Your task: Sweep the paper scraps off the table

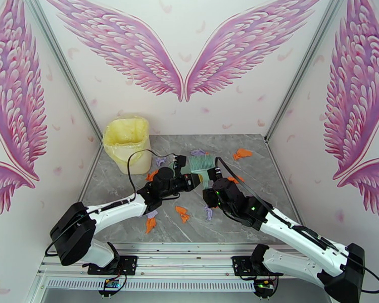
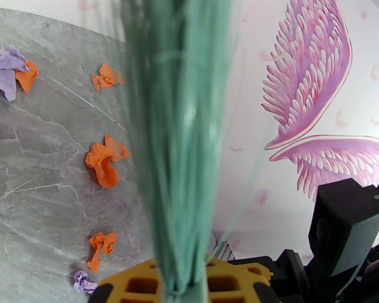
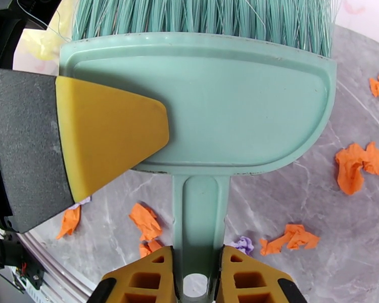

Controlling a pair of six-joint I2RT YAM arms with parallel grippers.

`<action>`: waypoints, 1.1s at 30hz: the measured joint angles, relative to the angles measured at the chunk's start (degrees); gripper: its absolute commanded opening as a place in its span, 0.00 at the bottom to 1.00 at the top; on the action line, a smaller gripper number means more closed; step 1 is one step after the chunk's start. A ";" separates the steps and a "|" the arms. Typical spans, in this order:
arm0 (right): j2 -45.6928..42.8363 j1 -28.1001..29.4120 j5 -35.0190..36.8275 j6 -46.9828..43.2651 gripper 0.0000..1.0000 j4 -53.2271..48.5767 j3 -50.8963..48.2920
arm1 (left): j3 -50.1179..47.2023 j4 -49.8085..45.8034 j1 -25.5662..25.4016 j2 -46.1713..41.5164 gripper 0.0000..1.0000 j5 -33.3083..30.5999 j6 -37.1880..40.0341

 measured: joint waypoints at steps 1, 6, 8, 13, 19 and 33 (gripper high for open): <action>-0.04 -0.02 -0.09 0.20 0.32 0.28 -0.22 | 0.00 -0.04 0.00 -0.09 0.03 0.04 0.04; -1.70 0.22 -2.14 2.03 0.61 3.43 -2.95 | -0.90 0.02 0.28 -1.33 0.00 0.09 0.04; -4.35 0.22 -3.56 3.06 0.64 5.62 -5.38 | -2.47 0.07 0.81 -3.21 0.00 0.09 -0.02; -12.81 0.22 -6.45 6.10 0.71 12.96 -11.41 | -7.04 1.20 2.82 -9.84 0.00 -0.15 -0.72; -20.44 0.22 -11.56 11.58 0.82 32.26 -22.69 | -13.97 6.75 5.20 -19.69 0.00 -1.42 -2.86; -1.51 0.20 -21.38 24.52 0.71 74.95 -27.54 | -23.69 18.75 5.95 -29.35 0.00 -5.99 -6.80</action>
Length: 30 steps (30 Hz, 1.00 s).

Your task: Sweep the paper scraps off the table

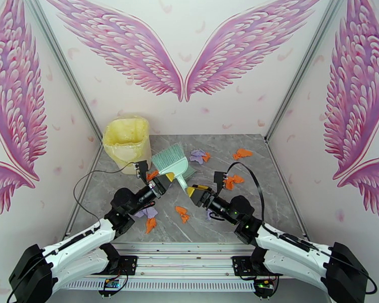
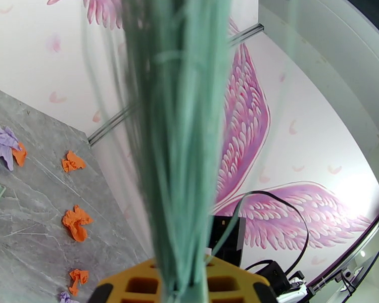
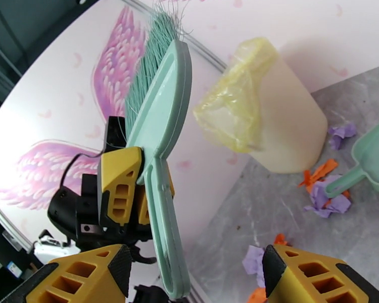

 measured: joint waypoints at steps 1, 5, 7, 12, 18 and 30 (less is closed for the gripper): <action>1.20 0.00 -0.42 0.92 0.70 2.03 0.07 | -0.26 0.44 0.00 -0.28 0.00 -0.50 -0.09; 4.92 0.02 -1.51 3.67 0.67 8.04 0.83 | -1.33 2.25 -0.13 -0.70 0.00 -2.89 -0.33; 6.80 0.02 -1.68 5.03 0.65 11.28 1.14 | -1.97 2.82 -0.39 -0.70 0.00 -4.37 -0.48; 11.58 0.02 -1.68 8.09 0.62 18.75 1.27 | -2.82 4.55 -1.84 -0.57 0.00 -7.69 -0.42; 16.48 0.28 -1.92 10.45 0.57 23.93 3.34 | -2.86 6.99 -2.99 0.57 0.00 -10.49 -0.39; 23.67 0.57 -2.75 14.29 0.45 31.76 6.16 | -3.34 10.69 -4.74 3.76 0.00 -13.66 -0.24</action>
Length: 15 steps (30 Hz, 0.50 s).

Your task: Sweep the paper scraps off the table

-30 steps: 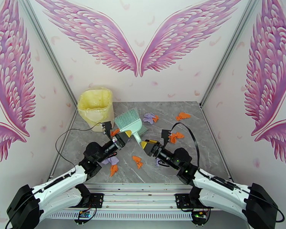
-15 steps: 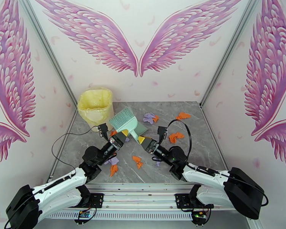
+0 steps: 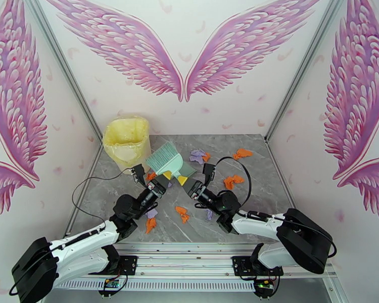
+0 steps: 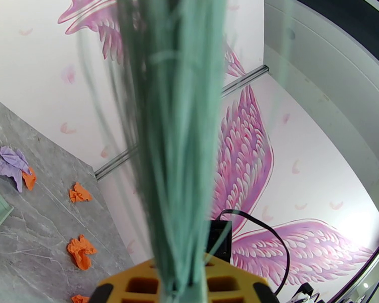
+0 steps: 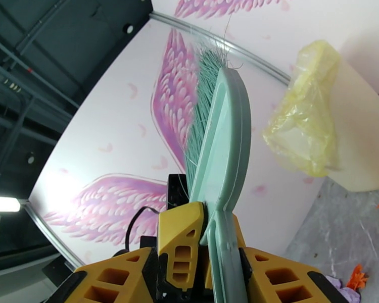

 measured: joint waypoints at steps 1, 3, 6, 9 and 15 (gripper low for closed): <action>0.09 0.07 0.02 0.11 0.44 0.04 0.04 | 0.00 0.28 -0.13 0.22 0.00 -0.13 0.00; 0.13 0.15 0.02 0.15 0.43 0.11 0.15 | 0.00 0.87 -0.42 0.48 0.00 -0.42 0.00; 0.13 0.20 0.02 0.17 0.42 0.28 0.31 | -0.02 1.40 -0.87 0.52 0.00 -1.27 0.02; 0.13 0.20 0.04 0.17 0.41 0.39 0.52 | -0.11 1.90 -1.38 0.57 0.00 -2.38 0.00; 0.20 0.31 0.07 0.20 0.39 0.42 0.63 | -1.01 3.61 -3.52 0.61 0.00 -6.10 0.13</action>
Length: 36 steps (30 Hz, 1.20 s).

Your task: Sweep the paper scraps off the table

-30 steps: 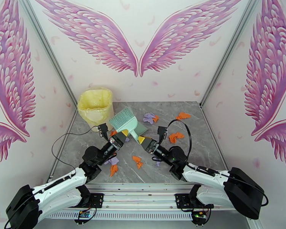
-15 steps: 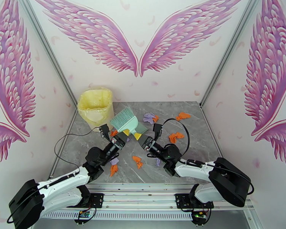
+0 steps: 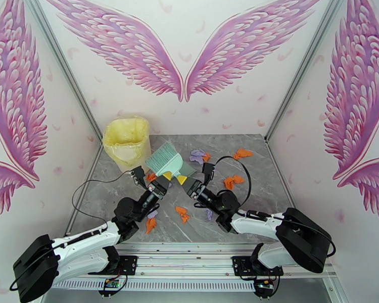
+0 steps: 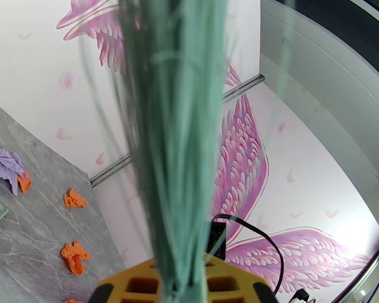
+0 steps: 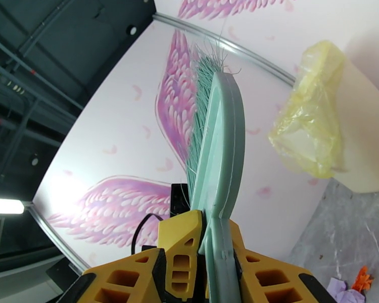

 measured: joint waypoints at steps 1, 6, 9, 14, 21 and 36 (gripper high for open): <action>0.00 0.00 0.04 0.00 0.38 0.00 0.00 | -0.07 0.17 -0.39 0.00 0.00 -0.66 0.11; 0.04 0.00 0.28 0.02 0.35 0.02 0.02 | -0.17 0.74 -2.14 0.20 0.00 -3.50 0.59; 0.31 0.00 0.66 0.07 0.31 0.00 0.13 | -0.22 1.20 -2.69 0.63 0.00 -4.61 0.76; 0.94 0.00 1.27 0.33 0.24 -0.04 0.68 | -0.22 2.60 -3.17 1.40 0.00 -5.60 0.85; 0.96 0.02 1.51 1.07 0.15 0.04 0.68 | -0.24 3.28 -3.48 1.55 0.00 -6.01 1.03; -12.41 0.48 7.10 -5.27 0.00 -21.03 0.00 | -2.45 -5.62 -3.87 -3.21 0.88 -5.16 6.93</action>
